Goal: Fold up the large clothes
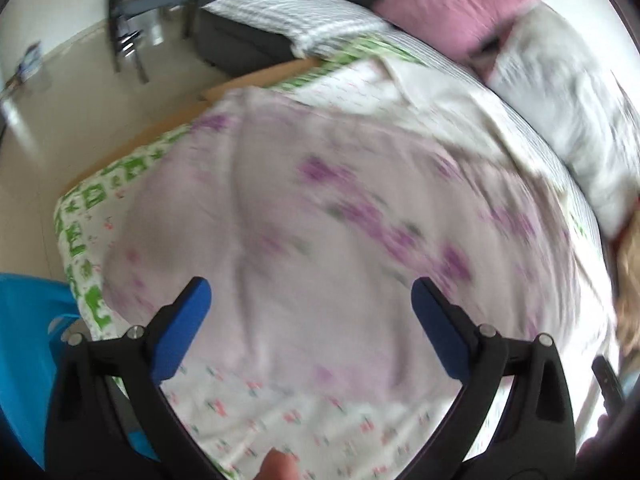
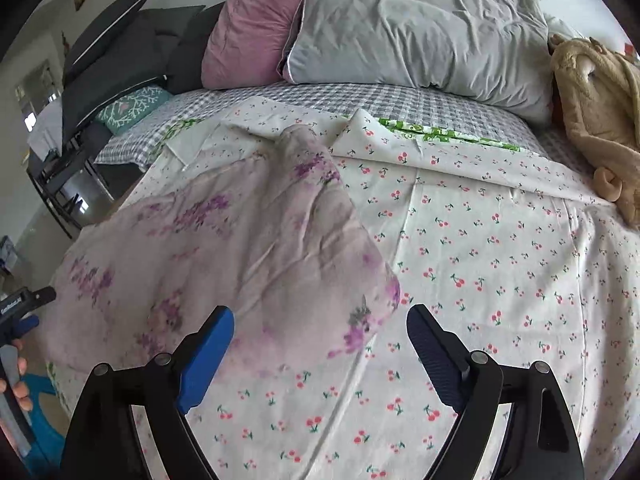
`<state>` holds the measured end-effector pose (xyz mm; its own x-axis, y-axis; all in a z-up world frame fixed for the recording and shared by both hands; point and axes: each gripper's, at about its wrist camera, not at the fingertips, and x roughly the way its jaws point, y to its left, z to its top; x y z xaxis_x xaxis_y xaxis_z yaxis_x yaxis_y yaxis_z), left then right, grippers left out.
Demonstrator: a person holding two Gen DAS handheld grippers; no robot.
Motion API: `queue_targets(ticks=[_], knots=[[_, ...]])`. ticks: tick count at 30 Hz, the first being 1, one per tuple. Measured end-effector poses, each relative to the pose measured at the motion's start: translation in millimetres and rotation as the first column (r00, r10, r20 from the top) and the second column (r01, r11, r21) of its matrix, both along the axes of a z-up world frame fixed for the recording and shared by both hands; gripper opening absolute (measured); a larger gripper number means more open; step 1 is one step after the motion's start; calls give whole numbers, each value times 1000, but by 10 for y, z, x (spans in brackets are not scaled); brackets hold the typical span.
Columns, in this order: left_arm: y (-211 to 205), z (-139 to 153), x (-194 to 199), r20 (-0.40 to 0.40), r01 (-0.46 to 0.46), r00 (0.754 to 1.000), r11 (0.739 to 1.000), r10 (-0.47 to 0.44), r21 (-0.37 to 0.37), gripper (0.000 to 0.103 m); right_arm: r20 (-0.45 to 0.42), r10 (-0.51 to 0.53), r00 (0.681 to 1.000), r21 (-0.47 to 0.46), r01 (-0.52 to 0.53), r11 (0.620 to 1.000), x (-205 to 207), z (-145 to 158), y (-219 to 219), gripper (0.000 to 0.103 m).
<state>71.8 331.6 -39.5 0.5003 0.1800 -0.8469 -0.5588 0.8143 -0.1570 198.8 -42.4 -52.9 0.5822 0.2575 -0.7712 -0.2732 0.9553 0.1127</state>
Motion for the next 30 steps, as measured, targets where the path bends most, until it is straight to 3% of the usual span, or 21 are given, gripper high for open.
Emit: queue_targets(ticks=[4, 12, 15, 18, 23, 30], knots=[[-473, 68, -212, 18, 60, 998, 998, -61, 23, 100, -18, 34, 999, -26, -34, 999, -360, -37, 38, 103], [-1038, -46, -577, -9, 51, 999, 998, -51, 37, 100, 9, 122, 993, -139, -119, 983, -795, -95, 203, 103], [-1211, -173, -622, -40, 51, 998, 995, -47, 82, 100, 9, 150, 989, -173, -146, 974, -867, -167, 266, 103], [-1292, -248, -649, -50, 30, 998, 993, -24, 118, 100, 2, 179, 984, -206, -175, 963, -897, -238, 333, 103], [-1265, -291, -677, -40, 0, 999, 997, 3, 78, 100, 25, 209, 978, -281, -194, 940, -915, -309, 440, 103], [-1326, -324, -692, -36, 7, 999, 997, -4, 80, 100, 4, 229, 973, -284, -219, 933, -864, -402, 490, 103]])
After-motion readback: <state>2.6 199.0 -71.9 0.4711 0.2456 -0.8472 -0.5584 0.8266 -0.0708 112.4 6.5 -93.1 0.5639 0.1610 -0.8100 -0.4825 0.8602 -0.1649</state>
